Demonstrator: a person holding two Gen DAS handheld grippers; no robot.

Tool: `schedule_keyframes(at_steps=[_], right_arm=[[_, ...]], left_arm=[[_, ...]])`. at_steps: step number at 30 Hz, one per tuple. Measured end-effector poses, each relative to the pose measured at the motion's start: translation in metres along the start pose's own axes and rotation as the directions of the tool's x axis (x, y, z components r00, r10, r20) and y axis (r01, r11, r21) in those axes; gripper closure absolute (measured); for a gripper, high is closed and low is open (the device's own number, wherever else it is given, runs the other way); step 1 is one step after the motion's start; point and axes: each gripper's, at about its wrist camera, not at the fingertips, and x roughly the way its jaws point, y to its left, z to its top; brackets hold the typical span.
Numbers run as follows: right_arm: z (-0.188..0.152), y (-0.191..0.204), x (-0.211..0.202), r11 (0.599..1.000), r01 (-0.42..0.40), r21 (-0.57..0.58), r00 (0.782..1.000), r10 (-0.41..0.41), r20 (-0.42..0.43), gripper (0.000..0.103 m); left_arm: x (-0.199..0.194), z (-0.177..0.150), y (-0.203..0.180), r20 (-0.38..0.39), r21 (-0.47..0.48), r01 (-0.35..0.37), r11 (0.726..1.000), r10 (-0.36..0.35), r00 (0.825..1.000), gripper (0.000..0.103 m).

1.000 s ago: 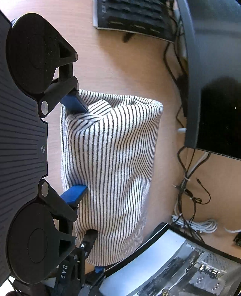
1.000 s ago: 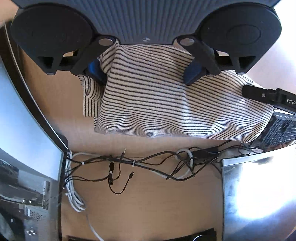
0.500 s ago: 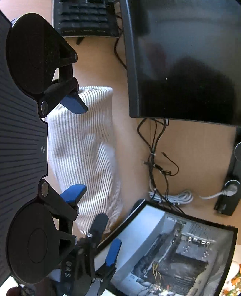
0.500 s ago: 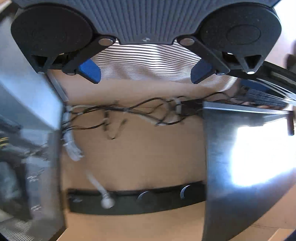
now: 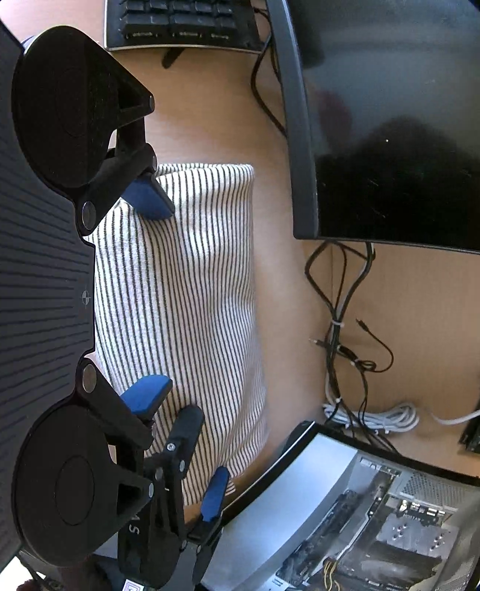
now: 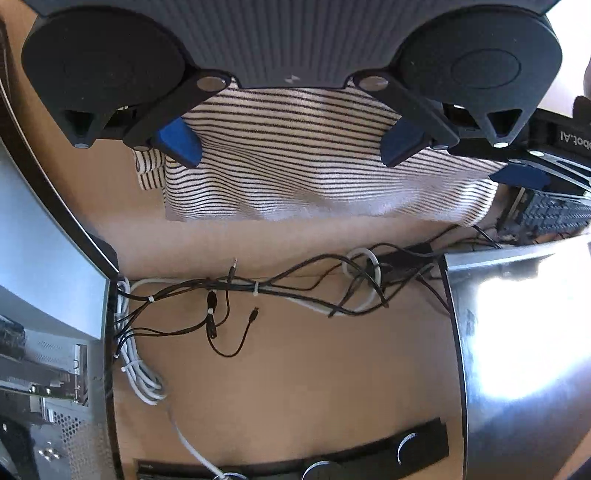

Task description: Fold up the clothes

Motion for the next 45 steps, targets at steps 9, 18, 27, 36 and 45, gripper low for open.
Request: schedule_keyframes(at_steps=[9, 18, 27, 36, 45], right_arm=[[-0.009, -0.018, -0.006, 0.995, -0.075, -0.071, 0.997, 0.076, 0.005, 0.0], [-0.009, -0.02, -0.002, 0.994, -0.064, -0.093, 0.997, 0.066, 0.026, 0.0], [0.002, -0.041, -0.025, 0.997, -0.047, -0.058, 0.994, 0.053, 0.093, 0.0], [-0.001, -0.083, -0.014, 0.992, 0.023, 0.121, 0.999, -0.027, 0.029, 0.0], [-0.005, -0.065, -0.018, 0.994, -0.042, 0.102, 0.999, 0.043, -0.005, 0.0]], left_arm=[[-0.023, -0.001, 0.028, 0.036, -0.181, -0.011, 0.983, 0.018, 0.999, 0.027], [-0.01, 0.0, 0.011, 0.018, -0.085, -0.05, 0.995, 0.051, 0.999, 0.064], [-0.033, -0.007, 0.02, 0.055, -0.139, 0.012, 0.99, -0.005, 0.998, 0.062], [-0.043, -0.006, 0.027, 0.103, -0.098, 0.114, 0.989, -0.104, 0.989, 0.035], [-0.043, 0.024, -0.024, 0.119, -0.021, 0.205, 0.979, -0.201, 0.972, 0.027]])
